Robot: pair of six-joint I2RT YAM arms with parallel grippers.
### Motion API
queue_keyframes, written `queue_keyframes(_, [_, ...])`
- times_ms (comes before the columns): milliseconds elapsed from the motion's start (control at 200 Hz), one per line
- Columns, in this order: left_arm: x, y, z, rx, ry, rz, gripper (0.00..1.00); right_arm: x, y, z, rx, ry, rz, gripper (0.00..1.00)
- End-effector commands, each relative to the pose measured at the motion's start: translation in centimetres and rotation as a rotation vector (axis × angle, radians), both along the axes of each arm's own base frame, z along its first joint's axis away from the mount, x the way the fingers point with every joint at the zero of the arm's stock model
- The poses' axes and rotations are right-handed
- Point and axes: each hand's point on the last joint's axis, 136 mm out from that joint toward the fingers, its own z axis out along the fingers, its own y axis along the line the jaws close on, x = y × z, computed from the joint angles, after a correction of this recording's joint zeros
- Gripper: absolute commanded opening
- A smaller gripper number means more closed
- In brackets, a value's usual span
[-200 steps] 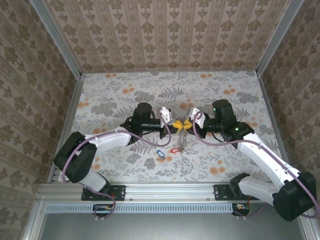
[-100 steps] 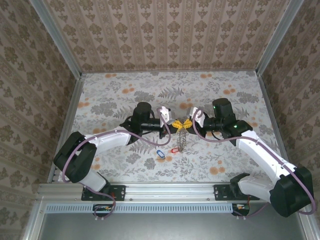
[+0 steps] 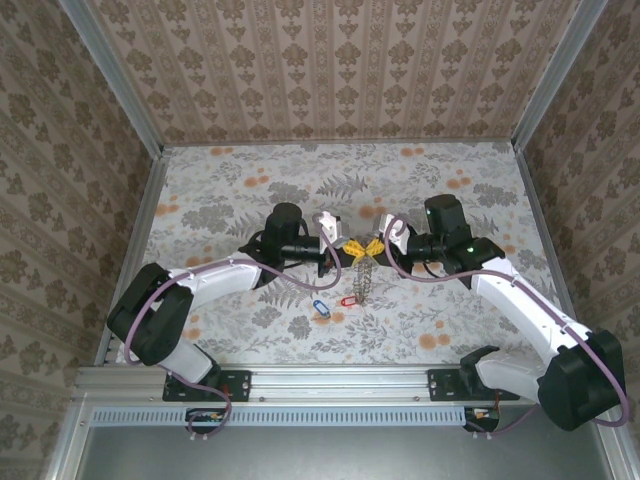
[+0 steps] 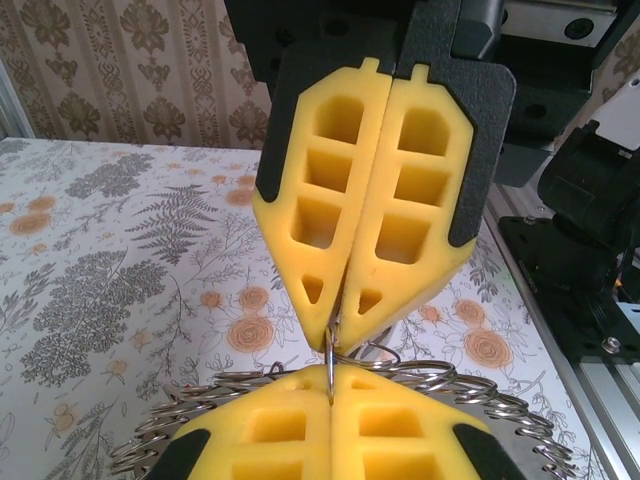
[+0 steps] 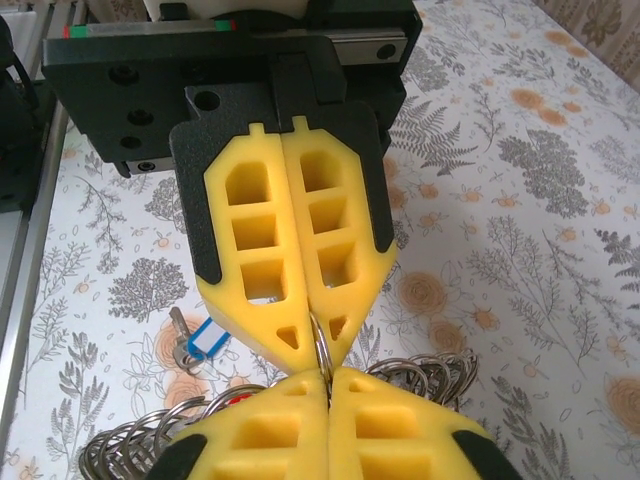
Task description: Put the keys on the keyring
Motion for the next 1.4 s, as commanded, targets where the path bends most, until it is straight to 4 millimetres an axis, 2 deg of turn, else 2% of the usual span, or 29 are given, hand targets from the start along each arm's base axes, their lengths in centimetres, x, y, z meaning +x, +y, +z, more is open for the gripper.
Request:
queue_keyframes(0, [-0.7,-0.5,4.5,-0.113,-0.073,-0.072,0.00,-0.1,0.2,0.3,-0.006,0.011,0.027,0.00])
queue_keyframes(90, [-0.5,-0.5,4.1,-0.090,-0.065,-0.067,0.00,0.0,0.2,0.8,-0.011,0.011,0.029,0.00])
queue_keyframes(130, [-0.4,-0.6,3.7,-0.065,-0.063,-0.062,0.05,0.0,0.1,1.0,-0.019,0.011,0.029,0.00])
queue_keyframes(255, [-0.2,-0.5,2.7,-0.002,-0.074,-0.054,0.11,-0.1,-0.1,1.3,-0.053,0.016,0.027,0.00])
queue_keyframes(420, [-0.5,-0.6,0.9,0.124,-0.104,-0.070,0.11,-0.5,-0.3,0.9,-0.136,0.028,0.030,0.00])
queue_keyframes(610, [-0.5,-0.8,0.3,0.175,-0.123,-0.078,0.11,-0.7,0.0,0.7,-0.201,0.029,0.034,0.00])
queue_keyframes(640, [-0.4,-0.9,0.4,0.178,-0.128,-0.076,0.10,-0.8,0.0,0.7,-0.214,0.031,0.036,0.00])
queue_keyframes(710, [-0.4,-1.0,0.4,0.179,-0.135,-0.076,0.00,-0.9,0.2,1.1,-0.211,0.029,0.041,0.00])
queue_keyframes(870, [-0.3,-1.1,1.0,0.141,-0.121,-0.074,0.00,-0.9,0.3,1.8,-0.161,-0.012,0.031,0.00])
queue_keyframes(1045, [-0.7,-0.8,2.9,0.018,-0.096,-0.095,0.00,-0.6,0.0,1.0,-0.096,0.004,0.014,0.13])
queue_keyframes(1215, [-1.1,-0.8,3.8,-0.040,-0.077,-0.126,0.00,-0.8,0.1,0.5,-0.064,0.024,0.021,0.19])
queue_keyframes(1395, [-1.2,-0.7,4.4,-0.066,-0.070,-0.141,0.00,-0.7,-0.3,0.1,-0.058,0.035,0.017,0.19])
